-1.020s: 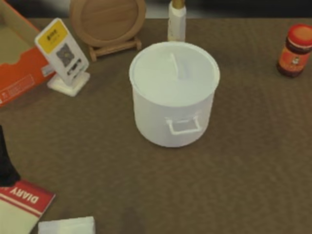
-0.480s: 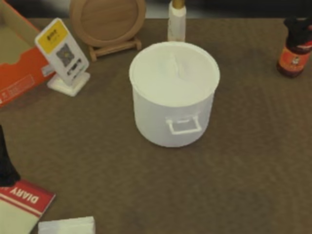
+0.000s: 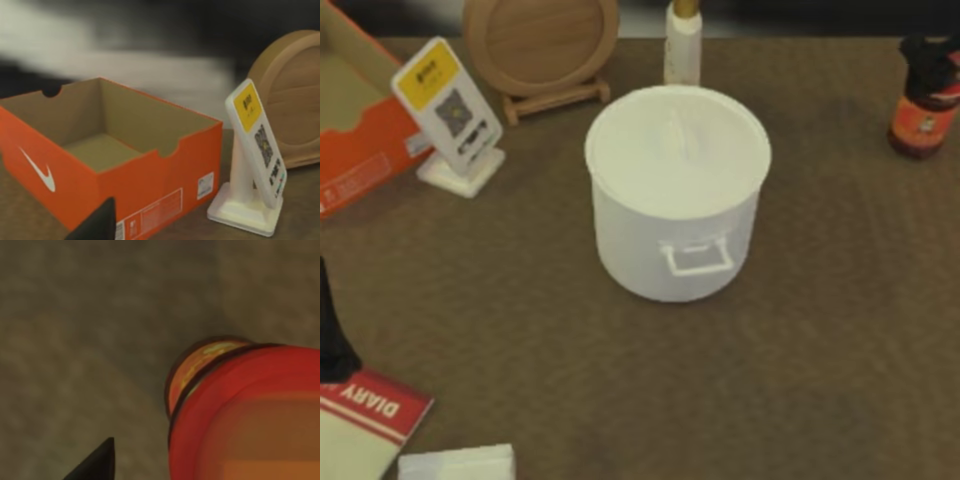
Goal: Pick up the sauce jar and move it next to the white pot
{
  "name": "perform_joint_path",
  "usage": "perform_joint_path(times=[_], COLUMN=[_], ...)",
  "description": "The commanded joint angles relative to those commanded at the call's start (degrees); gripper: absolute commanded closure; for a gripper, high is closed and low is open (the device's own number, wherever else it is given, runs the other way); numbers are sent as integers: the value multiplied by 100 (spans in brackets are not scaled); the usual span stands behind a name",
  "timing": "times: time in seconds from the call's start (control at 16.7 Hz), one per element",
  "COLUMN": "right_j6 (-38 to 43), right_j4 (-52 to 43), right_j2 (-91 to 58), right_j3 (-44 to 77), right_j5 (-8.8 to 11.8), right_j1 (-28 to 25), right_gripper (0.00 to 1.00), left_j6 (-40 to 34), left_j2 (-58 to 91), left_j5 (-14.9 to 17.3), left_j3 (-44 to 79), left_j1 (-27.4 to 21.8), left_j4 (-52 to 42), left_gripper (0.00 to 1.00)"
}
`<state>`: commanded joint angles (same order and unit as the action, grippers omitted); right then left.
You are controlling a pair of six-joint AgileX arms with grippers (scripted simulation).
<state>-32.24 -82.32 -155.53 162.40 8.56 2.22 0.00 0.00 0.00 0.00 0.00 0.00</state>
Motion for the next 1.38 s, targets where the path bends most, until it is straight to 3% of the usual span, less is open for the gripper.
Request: perform_joint_path(times=[0.36, 0.66, 1.38], right_j6=[73, 84, 84], right_j4=[984, 1123, 1123], right_j2=[158, 173, 173], right_j3=[-1133, -1281, -1281], right_j5=[-16, -18, -18], right_j1=[-80, -90, -90], right_gripper=[0, 0, 90], left_j6=[0, 0, 0], left_j2=[0, 0, 0], left_j5=[0, 0, 0], left_j3=[0, 0, 0], left_j1=[0, 0, 0], left_j4=[0, 0, 0], left_gripper=[0, 0, 0])
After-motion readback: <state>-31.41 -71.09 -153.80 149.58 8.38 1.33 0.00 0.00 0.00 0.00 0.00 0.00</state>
